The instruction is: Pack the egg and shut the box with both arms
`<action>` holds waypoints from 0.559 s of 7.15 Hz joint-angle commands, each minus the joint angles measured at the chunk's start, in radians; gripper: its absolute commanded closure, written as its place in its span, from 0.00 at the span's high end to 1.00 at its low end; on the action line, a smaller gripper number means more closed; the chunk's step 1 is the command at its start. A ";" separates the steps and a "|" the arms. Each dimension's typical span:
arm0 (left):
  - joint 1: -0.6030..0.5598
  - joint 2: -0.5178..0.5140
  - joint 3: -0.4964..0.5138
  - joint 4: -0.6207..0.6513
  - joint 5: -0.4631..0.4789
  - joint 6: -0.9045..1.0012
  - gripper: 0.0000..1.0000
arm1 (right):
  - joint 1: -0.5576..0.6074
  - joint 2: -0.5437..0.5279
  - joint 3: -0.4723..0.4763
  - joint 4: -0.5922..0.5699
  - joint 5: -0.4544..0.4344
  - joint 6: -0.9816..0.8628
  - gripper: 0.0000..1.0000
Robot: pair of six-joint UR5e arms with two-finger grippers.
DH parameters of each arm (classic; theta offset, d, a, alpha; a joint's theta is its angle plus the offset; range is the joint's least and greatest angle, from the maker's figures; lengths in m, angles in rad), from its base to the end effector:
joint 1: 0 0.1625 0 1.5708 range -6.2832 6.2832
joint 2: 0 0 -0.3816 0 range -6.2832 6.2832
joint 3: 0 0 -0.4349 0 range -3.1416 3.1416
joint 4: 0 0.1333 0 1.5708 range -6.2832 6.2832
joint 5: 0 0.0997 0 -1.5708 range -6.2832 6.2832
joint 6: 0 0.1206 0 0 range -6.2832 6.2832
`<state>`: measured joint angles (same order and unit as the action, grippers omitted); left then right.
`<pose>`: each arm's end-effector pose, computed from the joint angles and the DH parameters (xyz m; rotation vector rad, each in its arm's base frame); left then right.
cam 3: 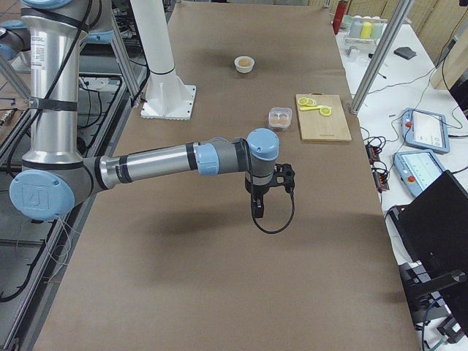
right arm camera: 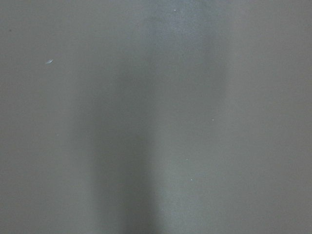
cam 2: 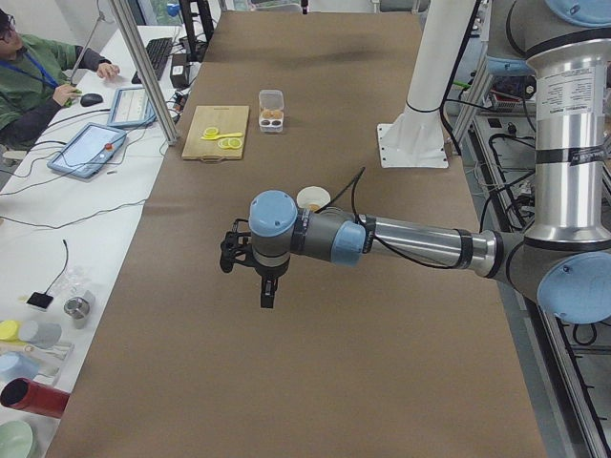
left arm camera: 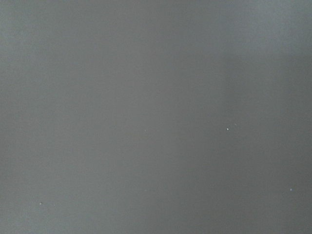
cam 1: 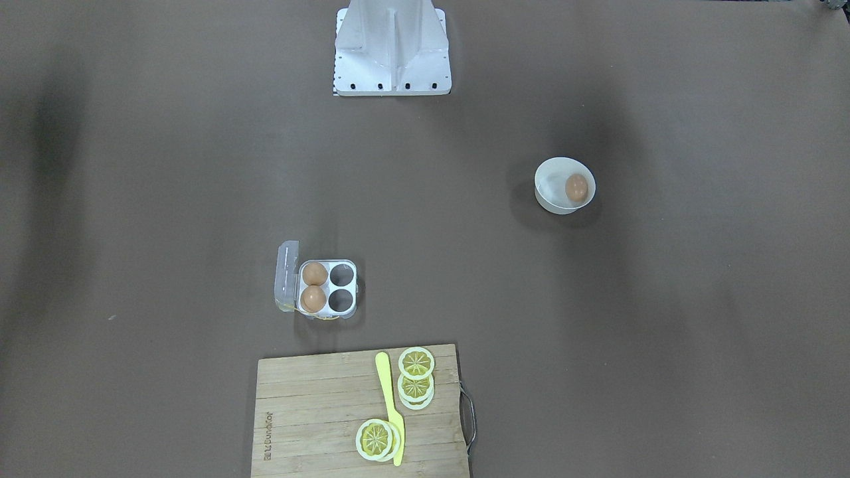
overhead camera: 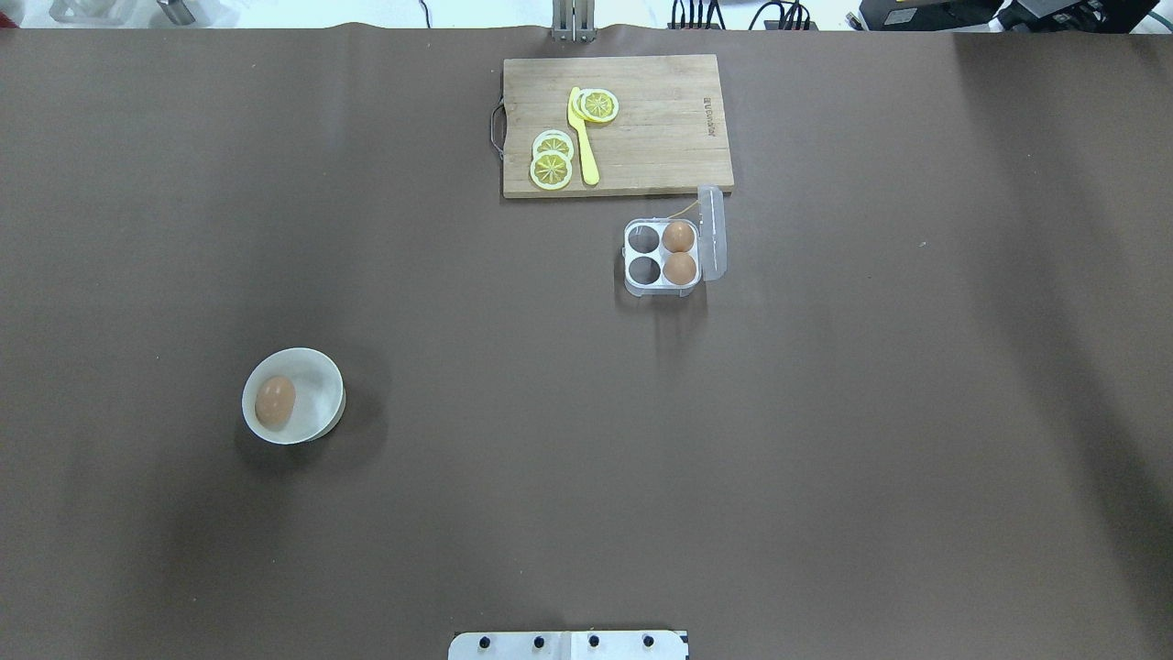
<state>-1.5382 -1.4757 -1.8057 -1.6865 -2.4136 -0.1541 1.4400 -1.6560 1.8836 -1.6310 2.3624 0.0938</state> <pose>-0.0266 -0.5123 0.5342 0.1609 0.8564 -0.0060 -0.0186 -0.5055 0.5115 0.0691 -0.8027 -0.1012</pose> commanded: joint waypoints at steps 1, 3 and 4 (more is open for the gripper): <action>0.003 -0.017 0.003 -0.181 -0.002 -0.004 0.99 | 0.000 0.004 0.070 0.002 -0.003 0.010 1.00; 0.004 -0.037 0.008 -0.202 -0.154 -0.127 0.99 | 0.000 0.036 0.049 -0.001 0.026 0.017 1.00; 0.006 -0.040 0.014 -0.273 -0.147 -0.128 0.99 | -0.001 0.035 0.049 0.000 0.023 0.004 1.00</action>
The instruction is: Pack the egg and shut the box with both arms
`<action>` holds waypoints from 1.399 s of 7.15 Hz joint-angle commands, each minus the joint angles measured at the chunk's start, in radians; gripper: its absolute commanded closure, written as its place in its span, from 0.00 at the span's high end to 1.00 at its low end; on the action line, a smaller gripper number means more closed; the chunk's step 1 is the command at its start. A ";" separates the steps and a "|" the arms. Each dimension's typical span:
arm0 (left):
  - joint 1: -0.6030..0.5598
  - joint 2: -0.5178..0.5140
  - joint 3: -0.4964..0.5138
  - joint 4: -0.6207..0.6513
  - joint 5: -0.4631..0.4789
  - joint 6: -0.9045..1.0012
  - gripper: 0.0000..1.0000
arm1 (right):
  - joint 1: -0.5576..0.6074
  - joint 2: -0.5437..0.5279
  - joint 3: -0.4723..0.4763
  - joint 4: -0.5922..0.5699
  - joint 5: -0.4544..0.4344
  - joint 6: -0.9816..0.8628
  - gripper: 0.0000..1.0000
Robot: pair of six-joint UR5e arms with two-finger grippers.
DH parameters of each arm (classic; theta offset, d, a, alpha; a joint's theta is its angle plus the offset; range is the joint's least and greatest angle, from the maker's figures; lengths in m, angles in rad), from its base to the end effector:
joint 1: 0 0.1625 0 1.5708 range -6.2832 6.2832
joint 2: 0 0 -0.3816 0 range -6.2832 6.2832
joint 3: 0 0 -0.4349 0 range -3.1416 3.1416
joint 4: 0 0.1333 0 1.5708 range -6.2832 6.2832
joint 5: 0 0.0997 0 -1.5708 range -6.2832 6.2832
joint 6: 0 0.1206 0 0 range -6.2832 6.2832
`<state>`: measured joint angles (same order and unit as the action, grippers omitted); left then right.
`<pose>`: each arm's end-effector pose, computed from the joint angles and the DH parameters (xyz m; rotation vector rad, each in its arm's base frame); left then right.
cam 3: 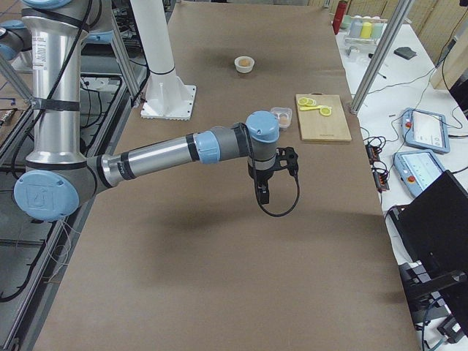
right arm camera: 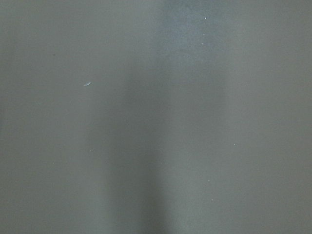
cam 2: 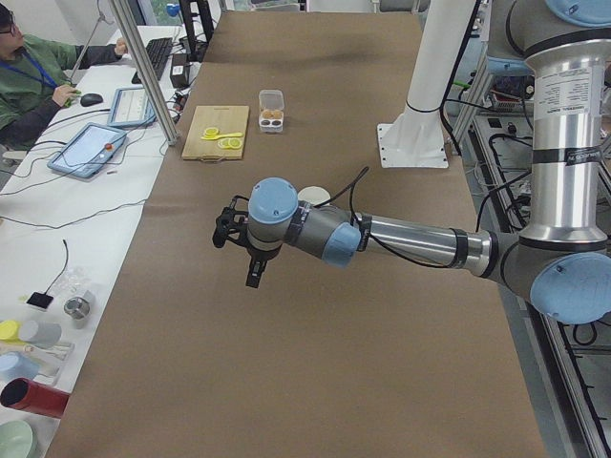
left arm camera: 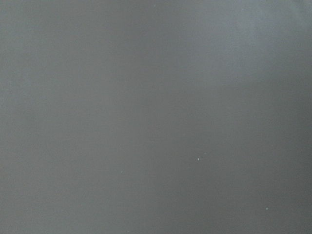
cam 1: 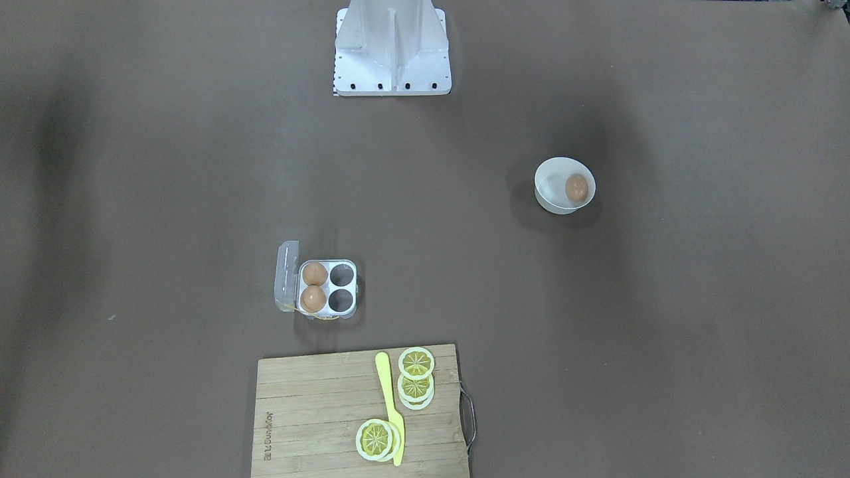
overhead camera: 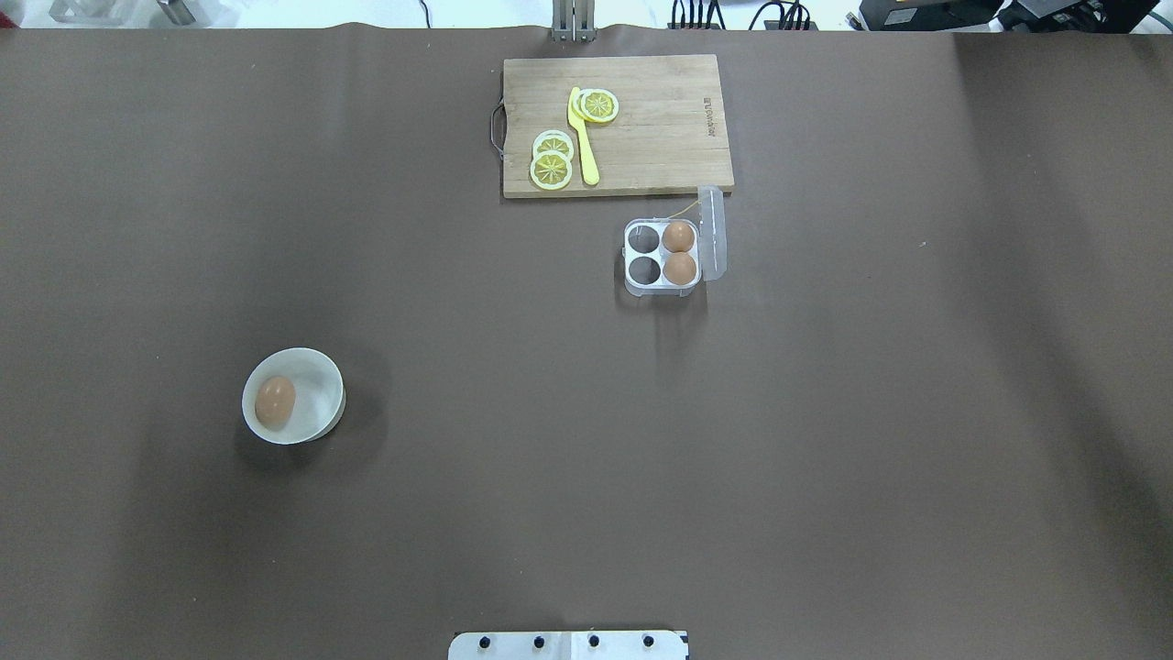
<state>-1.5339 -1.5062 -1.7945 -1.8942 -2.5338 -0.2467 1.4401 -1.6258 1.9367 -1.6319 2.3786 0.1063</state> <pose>-0.0149 -0.5260 0.4891 0.3058 0.9945 0.0417 -0.0208 -0.5119 0.4666 0.1394 -0.8260 -0.1238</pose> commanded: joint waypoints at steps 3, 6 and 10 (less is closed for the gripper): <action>0.001 -0.009 0.044 -0.146 0.041 -0.019 0.99 | -0.038 0.001 -0.005 0.127 0.011 0.024 1.00; 0.153 -0.055 0.032 -0.158 0.044 -0.203 0.98 | -0.177 0.075 -0.001 0.136 -0.002 0.246 1.00; 0.384 -0.109 -0.060 -0.158 0.061 -0.481 0.98 | -0.400 0.217 0.004 0.136 -0.139 0.593 1.00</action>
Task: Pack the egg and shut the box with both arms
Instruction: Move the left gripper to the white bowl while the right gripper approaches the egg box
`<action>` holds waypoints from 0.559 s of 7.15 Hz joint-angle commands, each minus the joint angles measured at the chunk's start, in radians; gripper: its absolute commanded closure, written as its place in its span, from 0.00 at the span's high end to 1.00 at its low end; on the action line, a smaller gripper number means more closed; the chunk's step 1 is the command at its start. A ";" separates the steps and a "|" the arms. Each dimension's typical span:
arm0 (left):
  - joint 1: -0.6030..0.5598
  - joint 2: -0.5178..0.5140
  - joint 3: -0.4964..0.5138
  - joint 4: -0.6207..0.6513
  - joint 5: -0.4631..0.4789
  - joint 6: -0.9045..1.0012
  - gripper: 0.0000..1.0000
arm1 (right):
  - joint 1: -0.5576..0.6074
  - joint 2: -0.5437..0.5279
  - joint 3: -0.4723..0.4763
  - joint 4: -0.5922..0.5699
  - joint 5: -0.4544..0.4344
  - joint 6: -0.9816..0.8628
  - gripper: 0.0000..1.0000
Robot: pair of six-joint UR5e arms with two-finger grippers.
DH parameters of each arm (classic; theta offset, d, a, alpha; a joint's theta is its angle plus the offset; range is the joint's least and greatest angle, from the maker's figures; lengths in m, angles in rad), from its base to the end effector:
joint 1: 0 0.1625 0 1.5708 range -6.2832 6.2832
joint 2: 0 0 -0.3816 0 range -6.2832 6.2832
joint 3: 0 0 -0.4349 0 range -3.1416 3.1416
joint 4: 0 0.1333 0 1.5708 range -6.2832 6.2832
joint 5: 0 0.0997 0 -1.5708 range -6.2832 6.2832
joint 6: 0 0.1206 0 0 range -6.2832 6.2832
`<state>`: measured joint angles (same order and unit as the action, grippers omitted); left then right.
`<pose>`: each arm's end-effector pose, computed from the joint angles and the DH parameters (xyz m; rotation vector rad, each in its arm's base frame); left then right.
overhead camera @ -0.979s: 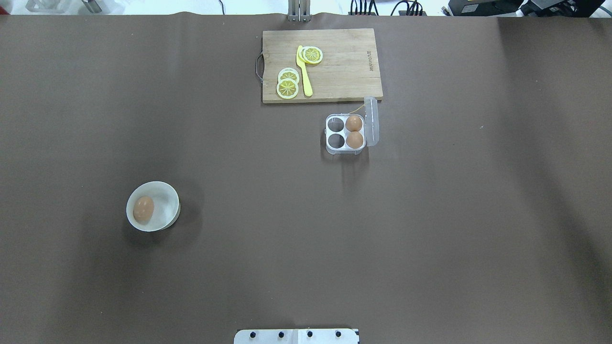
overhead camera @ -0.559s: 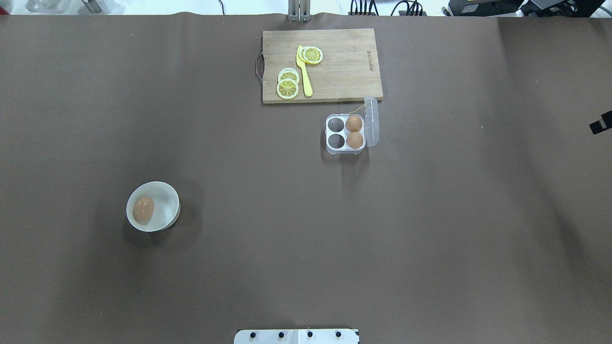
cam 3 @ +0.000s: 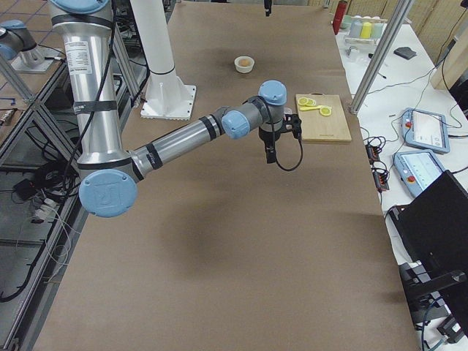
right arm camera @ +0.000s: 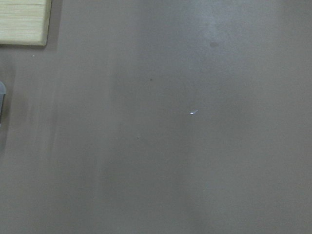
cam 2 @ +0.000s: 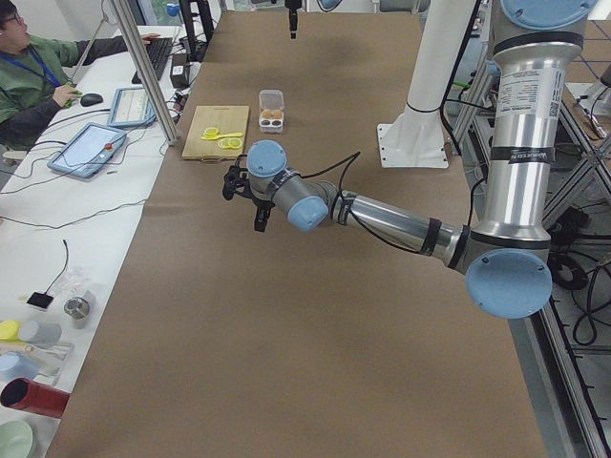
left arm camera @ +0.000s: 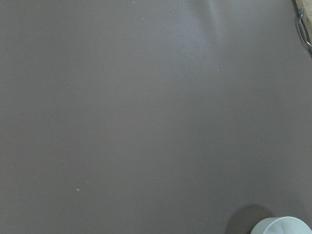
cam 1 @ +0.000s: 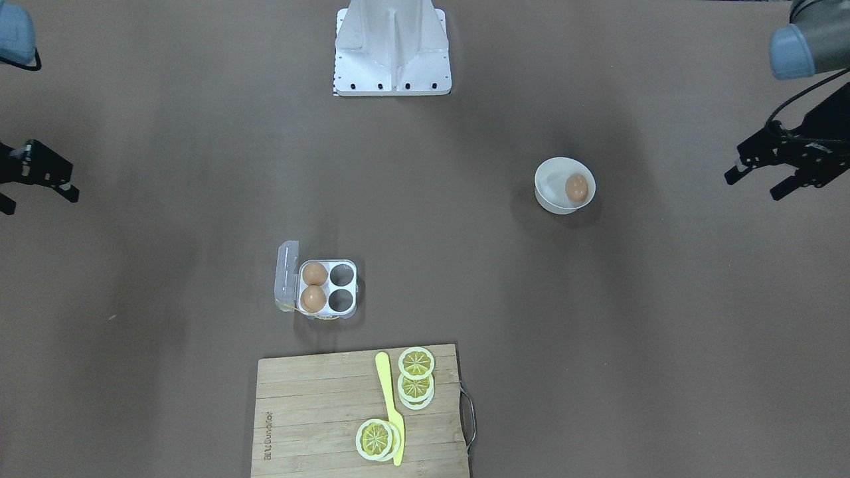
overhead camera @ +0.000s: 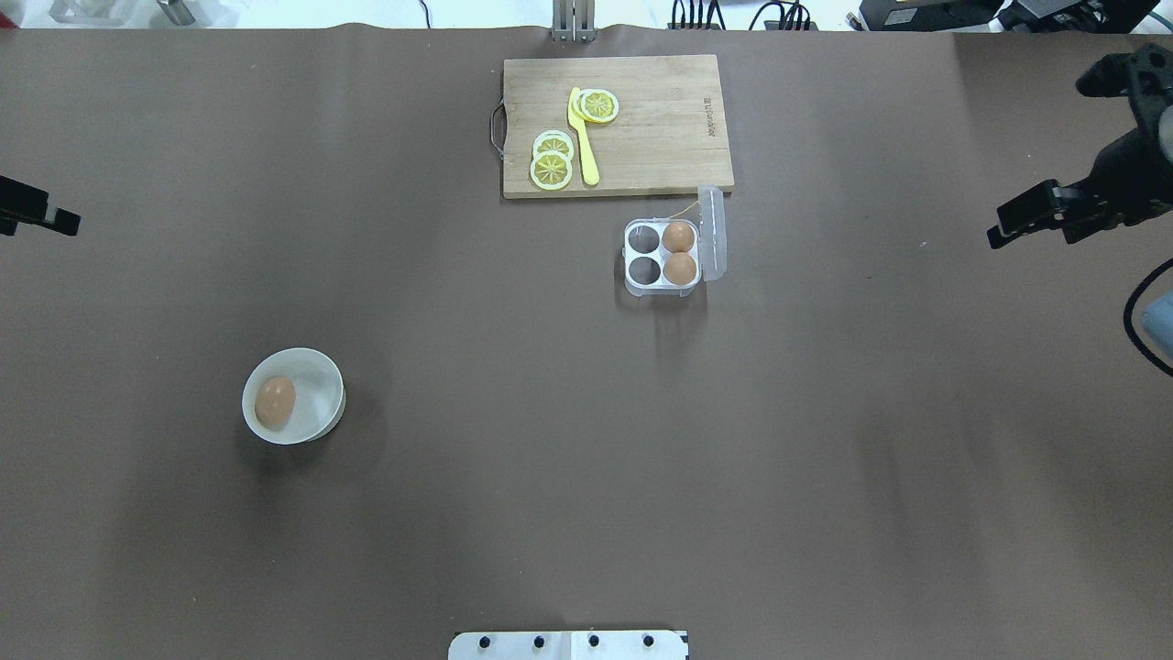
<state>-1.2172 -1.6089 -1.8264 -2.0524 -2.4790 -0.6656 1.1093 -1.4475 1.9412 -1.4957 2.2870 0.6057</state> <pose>0.1560 -0.5329 0.4011 0.2075 1.0967 0.0728 -0.2022 -0.5281 0.3581 0.1140 -0.8749 -0.0689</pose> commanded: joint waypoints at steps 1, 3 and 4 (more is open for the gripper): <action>0.130 -0.020 -0.043 0.000 0.031 -0.128 0.97 | -0.103 0.067 -0.001 0.000 -0.072 0.142 1.00; 0.294 -0.069 -0.051 0.001 0.196 -0.269 0.91 | -0.134 0.079 -0.001 0.000 -0.090 0.169 1.00; 0.374 -0.087 -0.045 0.001 0.266 -0.332 0.90 | -0.146 0.085 -0.001 0.000 -0.095 0.184 1.00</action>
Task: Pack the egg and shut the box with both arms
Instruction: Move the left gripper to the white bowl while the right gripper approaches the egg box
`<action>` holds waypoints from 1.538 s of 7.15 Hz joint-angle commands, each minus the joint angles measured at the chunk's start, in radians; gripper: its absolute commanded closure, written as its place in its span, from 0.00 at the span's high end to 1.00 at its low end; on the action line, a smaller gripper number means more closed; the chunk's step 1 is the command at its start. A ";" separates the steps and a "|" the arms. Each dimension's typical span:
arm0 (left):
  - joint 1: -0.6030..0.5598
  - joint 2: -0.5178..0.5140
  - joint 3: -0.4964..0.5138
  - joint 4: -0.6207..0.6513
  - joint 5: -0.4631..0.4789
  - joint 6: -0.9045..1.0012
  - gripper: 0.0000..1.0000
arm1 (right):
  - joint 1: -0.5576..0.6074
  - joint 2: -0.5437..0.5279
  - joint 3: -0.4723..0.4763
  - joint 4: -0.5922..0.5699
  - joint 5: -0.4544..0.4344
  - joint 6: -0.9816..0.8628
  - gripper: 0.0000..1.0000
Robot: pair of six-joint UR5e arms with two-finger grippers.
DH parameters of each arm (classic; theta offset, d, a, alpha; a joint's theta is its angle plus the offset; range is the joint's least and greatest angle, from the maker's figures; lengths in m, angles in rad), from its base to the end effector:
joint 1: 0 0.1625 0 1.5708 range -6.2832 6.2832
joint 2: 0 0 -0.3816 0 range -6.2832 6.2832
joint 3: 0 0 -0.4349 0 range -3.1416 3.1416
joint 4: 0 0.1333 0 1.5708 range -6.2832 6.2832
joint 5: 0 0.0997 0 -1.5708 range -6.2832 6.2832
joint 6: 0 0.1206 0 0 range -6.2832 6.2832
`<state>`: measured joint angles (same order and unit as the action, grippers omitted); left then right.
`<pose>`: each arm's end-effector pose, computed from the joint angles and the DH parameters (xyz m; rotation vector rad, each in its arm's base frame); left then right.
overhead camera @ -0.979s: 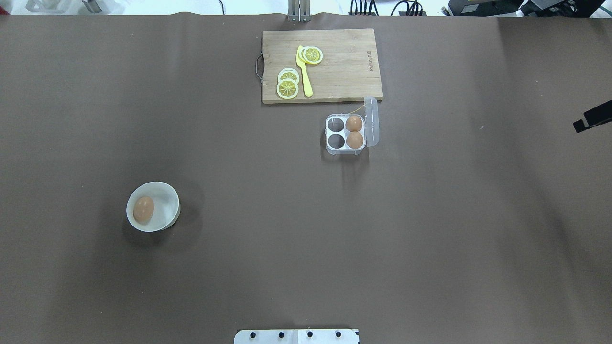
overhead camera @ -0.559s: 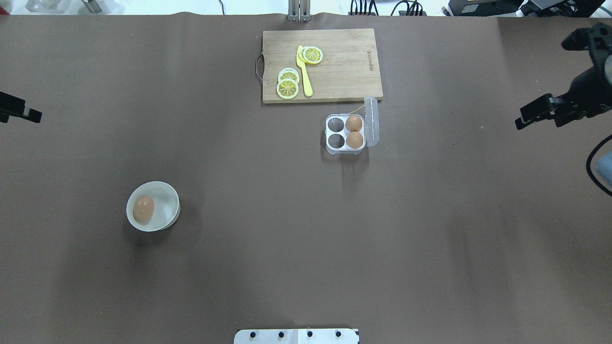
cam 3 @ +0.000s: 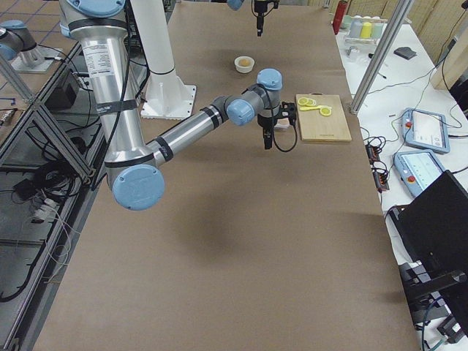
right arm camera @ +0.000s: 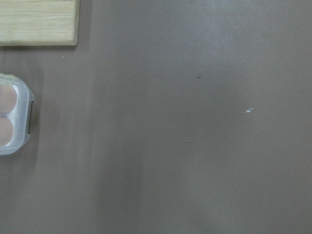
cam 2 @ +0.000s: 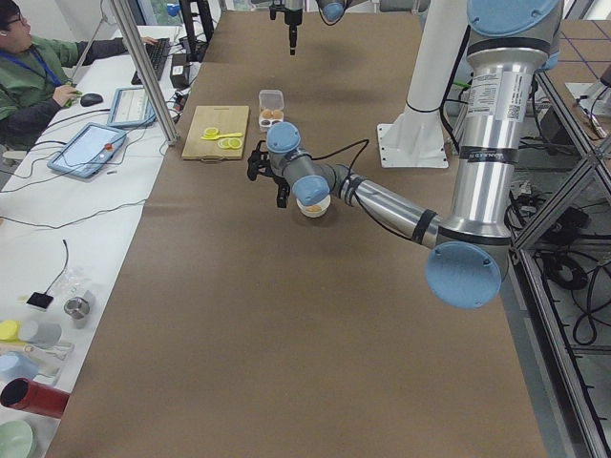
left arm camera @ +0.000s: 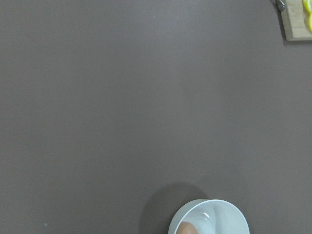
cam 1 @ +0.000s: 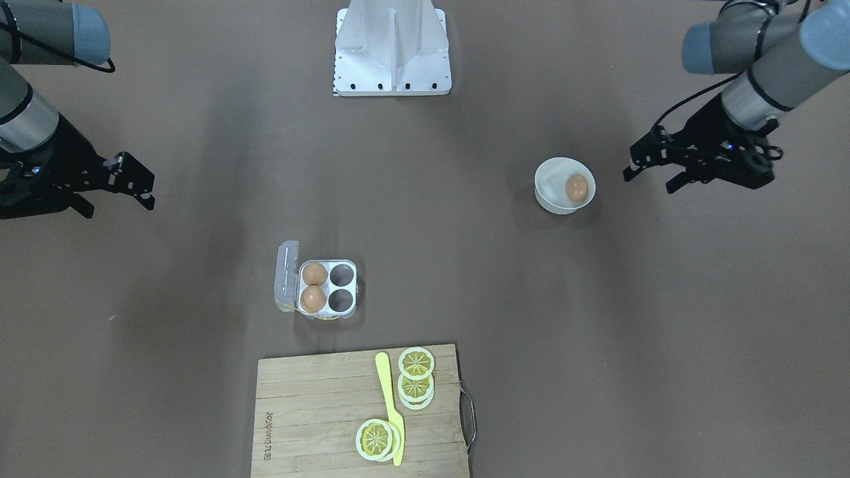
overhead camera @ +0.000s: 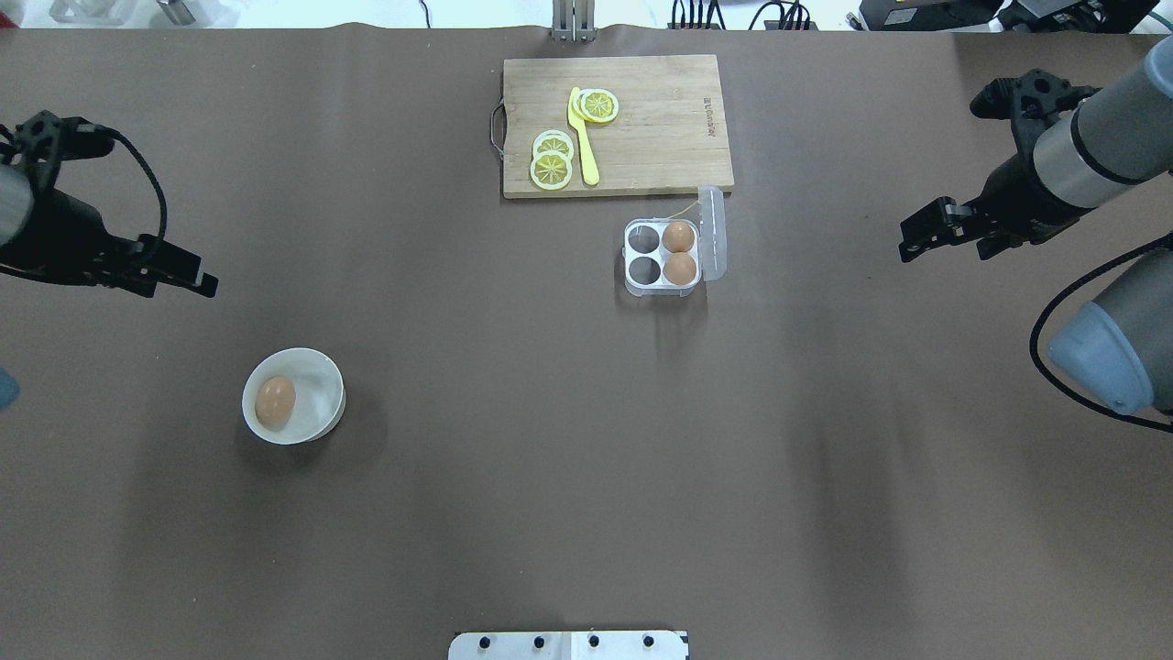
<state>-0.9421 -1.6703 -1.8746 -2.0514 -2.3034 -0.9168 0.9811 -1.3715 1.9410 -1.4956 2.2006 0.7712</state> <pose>0.2929 -0.4923 0.3513 0.1259 1.0727 0.0640 -0.2708 -0.5167 0.3200 0.1018 -0.8626 -0.0330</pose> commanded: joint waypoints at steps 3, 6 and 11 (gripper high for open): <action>0.241 -0.058 0.040 0.005 0.248 -0.151 0.88 | -0.059 0.034 -0.002 0.000 -0.056 0.057 1.00; 0.269 -0.045 0.040 0.007 0.248 -0.151 0.84 | -0.116 0.048 -0.002 -0.002 -0.119 0.100 1.00; 0.296 -0.022 0.046 0.008 0.251 -0.149 0.82 | -0.165 0.068 -0.007 -0.002 -0.144 0.158 0.99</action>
<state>-0.6543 -1.6964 -1.8286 -2.0434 -2.0526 -1.0662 0.8236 -1.3050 1.9360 -1.4979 2.0596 0.9182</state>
